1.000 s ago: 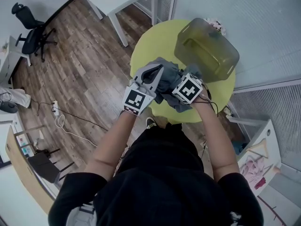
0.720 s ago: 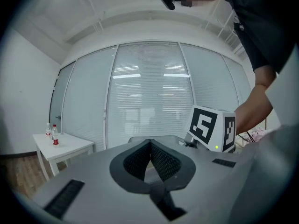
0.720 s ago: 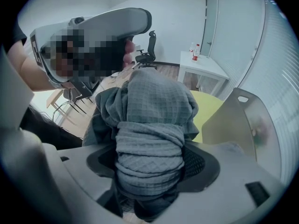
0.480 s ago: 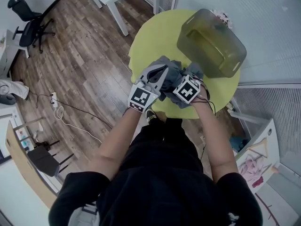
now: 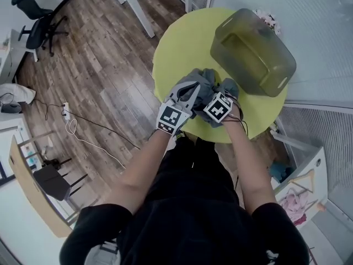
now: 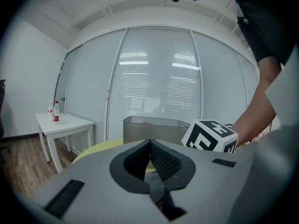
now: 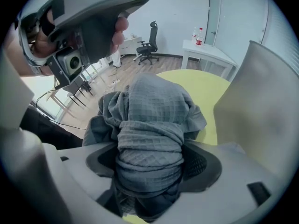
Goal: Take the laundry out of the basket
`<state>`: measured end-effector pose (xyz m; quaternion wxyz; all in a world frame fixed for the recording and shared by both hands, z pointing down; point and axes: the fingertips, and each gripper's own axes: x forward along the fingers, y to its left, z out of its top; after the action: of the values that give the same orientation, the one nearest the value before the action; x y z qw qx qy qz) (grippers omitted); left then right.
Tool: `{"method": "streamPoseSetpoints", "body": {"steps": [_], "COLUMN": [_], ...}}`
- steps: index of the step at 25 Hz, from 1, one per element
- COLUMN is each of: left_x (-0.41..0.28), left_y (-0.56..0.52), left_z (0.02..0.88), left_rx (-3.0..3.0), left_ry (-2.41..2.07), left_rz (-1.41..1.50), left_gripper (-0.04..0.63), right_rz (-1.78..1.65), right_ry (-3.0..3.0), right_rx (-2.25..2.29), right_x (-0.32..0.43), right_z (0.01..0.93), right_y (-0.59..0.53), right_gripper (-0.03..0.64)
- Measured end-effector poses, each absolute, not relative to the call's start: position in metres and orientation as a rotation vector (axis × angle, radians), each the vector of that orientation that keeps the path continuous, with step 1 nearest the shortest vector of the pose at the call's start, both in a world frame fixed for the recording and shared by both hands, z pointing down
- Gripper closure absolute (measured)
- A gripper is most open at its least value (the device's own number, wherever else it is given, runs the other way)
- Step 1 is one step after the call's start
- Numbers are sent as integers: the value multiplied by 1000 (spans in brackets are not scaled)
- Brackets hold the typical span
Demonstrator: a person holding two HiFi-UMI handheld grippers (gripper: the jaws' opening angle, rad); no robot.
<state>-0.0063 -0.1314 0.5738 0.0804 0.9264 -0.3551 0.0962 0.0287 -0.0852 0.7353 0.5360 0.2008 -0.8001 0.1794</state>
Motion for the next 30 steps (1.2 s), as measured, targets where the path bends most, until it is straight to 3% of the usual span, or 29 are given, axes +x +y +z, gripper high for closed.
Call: {"method": "streamPoseSetpoints", "body": {"steps": [14, 30], "left_x": [8, 9], "left_y": [-142, -147], "left_z": [620, 632], "left_rx": [2699, 2670], "left_ry": [-1055, -1042], "left_rz": [373, 404], "left_gripper": [586, 586], "right_rz": [439, 490], "right_ry": [-1922, -1906], "right_rx": [429, 378], "right_x": [32, 33], "right_z": [791, 768], "right_y": [-88, -93], "right_gripper": [250, 225]}}
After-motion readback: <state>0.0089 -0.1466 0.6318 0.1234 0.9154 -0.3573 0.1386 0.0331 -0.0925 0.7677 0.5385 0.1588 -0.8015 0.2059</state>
